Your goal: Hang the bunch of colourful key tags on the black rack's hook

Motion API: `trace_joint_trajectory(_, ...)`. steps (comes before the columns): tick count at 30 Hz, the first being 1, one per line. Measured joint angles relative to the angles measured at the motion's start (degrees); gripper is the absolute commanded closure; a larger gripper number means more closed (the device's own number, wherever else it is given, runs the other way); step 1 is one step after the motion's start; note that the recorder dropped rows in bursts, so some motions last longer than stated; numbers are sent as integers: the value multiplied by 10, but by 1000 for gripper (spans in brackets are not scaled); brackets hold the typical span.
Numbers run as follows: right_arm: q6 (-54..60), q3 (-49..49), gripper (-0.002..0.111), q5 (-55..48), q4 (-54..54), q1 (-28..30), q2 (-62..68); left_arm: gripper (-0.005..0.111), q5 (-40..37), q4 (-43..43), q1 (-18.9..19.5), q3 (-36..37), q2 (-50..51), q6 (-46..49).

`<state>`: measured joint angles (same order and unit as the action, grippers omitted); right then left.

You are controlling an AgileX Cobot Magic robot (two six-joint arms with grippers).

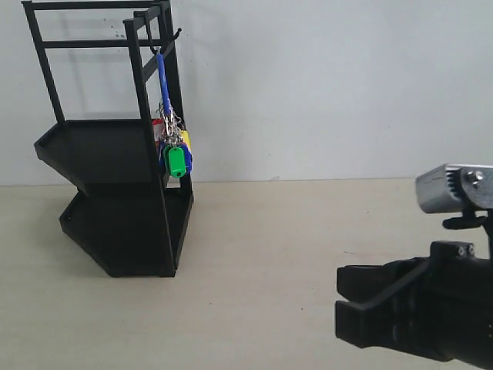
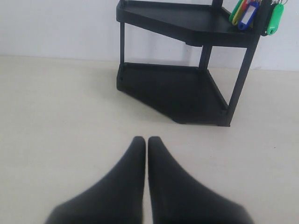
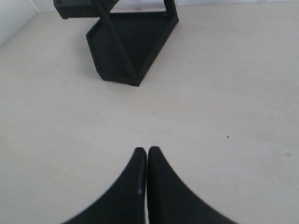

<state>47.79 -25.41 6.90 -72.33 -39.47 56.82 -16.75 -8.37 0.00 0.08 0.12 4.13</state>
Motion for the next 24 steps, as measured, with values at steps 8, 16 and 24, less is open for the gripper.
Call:
trace_joint_trajectory(8,42,6,108,-5,1,16,-140,102,0,0,0,0,0,0)
trace_joint_trajectory(16,47,149,108,-28,3,142,-344,102,0,0,0,0,0,0)
trace_joint_trajectory(24,17,251,108,-42,3,277,-564,102,0,0,0,0,0,0)
